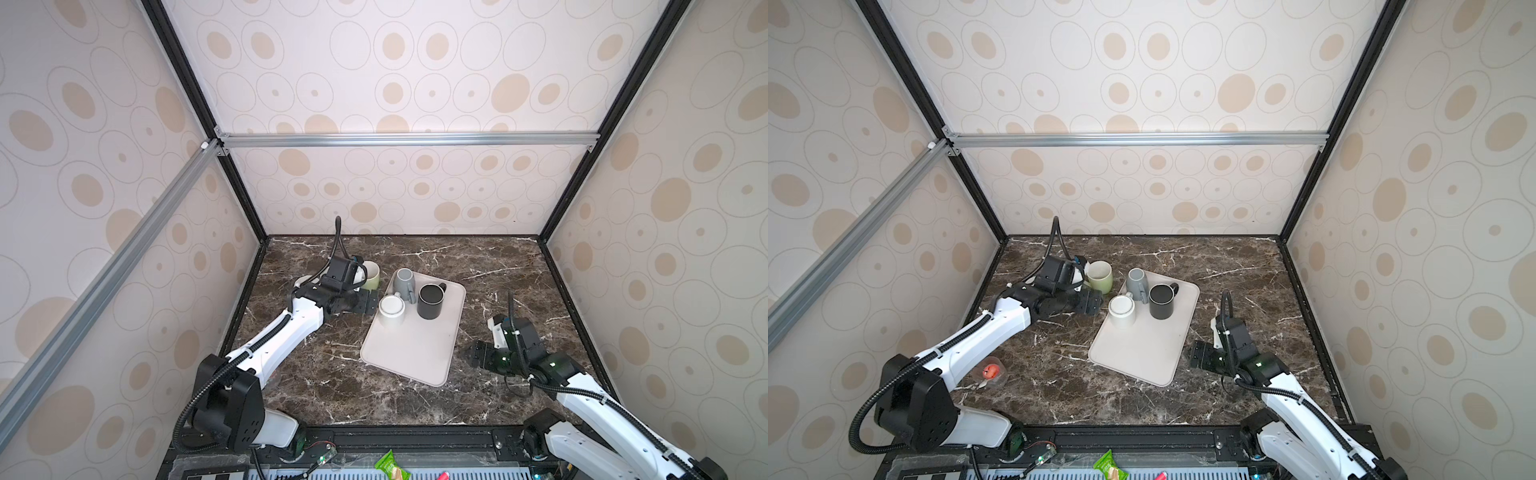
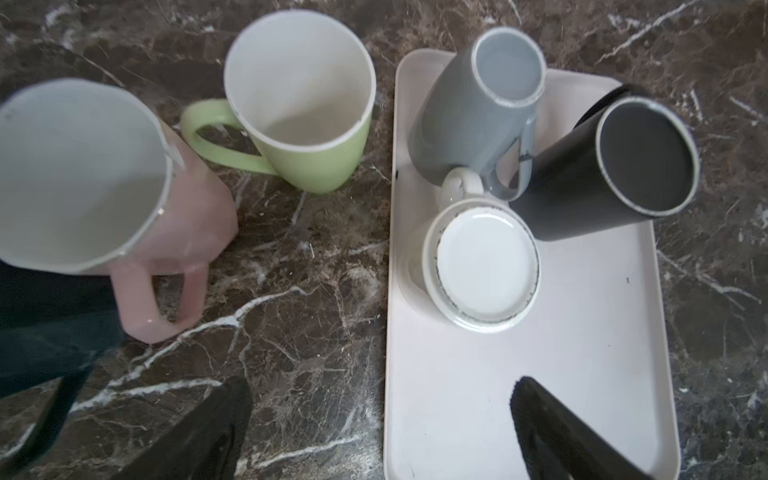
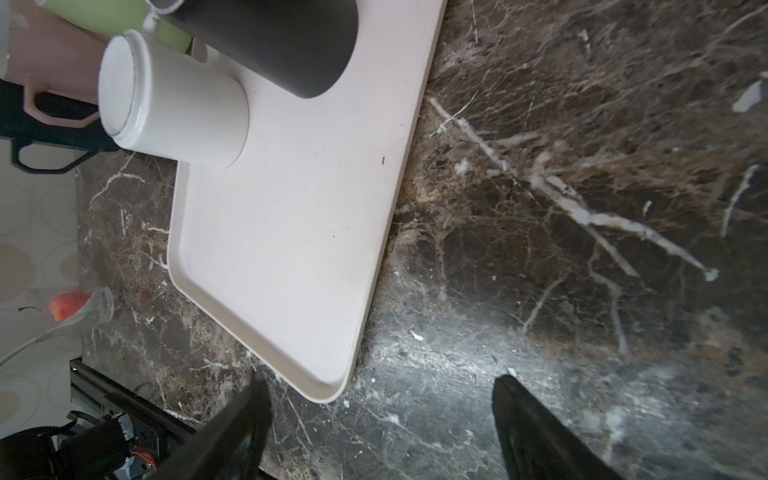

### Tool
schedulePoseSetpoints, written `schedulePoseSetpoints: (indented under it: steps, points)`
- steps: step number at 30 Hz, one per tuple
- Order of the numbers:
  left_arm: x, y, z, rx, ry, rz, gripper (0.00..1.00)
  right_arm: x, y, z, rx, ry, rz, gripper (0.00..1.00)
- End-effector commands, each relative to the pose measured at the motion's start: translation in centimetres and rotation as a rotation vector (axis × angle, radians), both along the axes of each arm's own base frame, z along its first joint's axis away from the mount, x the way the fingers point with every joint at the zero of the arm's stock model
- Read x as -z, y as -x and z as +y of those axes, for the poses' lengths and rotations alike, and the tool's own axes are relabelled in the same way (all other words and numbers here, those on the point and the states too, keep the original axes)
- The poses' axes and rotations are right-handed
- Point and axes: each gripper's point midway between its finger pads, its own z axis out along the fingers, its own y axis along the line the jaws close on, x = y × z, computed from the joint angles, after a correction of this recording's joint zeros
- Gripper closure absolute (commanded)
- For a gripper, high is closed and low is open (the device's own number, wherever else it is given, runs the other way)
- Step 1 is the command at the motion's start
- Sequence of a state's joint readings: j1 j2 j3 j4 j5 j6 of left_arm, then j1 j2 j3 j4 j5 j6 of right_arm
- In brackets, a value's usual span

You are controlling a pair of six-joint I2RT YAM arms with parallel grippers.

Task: Turn the mug right side up

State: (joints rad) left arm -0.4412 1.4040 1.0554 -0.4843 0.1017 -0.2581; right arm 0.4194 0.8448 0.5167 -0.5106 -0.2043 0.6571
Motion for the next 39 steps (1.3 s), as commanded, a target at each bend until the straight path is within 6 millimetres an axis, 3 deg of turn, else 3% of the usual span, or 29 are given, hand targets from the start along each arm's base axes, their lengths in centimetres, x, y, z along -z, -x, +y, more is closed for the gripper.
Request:
schedulePoseSetpoints:
  steps: [1, 5, 13, 20, 24, 28, 32, 35, 39]
  points:
    - [-1.6, 0.7, -0.7, 0.013, 0.065, -0.057, 0.02, 0.0, -0.7, -0.2, 0.037, 0.013, 0.018, 0.15]
    - [-1.4, 2.2, -0.7, -0.01, 0.149, -0.073, 0.02, 0.7, -1.7, 0.9, 0.032, -0.018, 0.038, 0.21]
    - [2.3, 4.6, -0.9, -0.058, 0.249, -0.041, 0.03, 0.8, -3.8, 2.9, -0.024, -0.034, 0.074, 0.26]
    - [5.3, 5.1, -0.2, -0.123, 0.254, -0.037, 0.18, 2.4, -5.7, 3.4, -0.023, 0.017, 0.118, 0.36]
    - [7.3, 5.3, -0.2, -0.132, 0.239, -0.008, 0.2, 3.3, -6.3, 3.3, -0.019, 0.048, 0.137, 0.37]
    - [7.8, 5.2, -0.5, -0.118, 0.227, 0.009, 0.29, 4.3, -6.1, 3.0, -0.005, 0.067, 0.16, 0.38]
    - [8.0, 5.0, -0.1, -0.137, 0.215, -0.02, 0.29, 5.1, -6.5, 2.6, -0.001, 0.102, 0.154, 0.41]
    - [8.9, 4.9, -0.6, -0.115, 0.208, 0.005, 0.36, 6.0, -6.6, 3.4, -0.011, 0.07, 0.17, 0.45]
    - [10.3, 5.0, -1.3, -0.089, 0.192, 0.044, 0.45, 6.9, -7.0, 3.7, -0.021, 0.076, 0.195, 0.59]
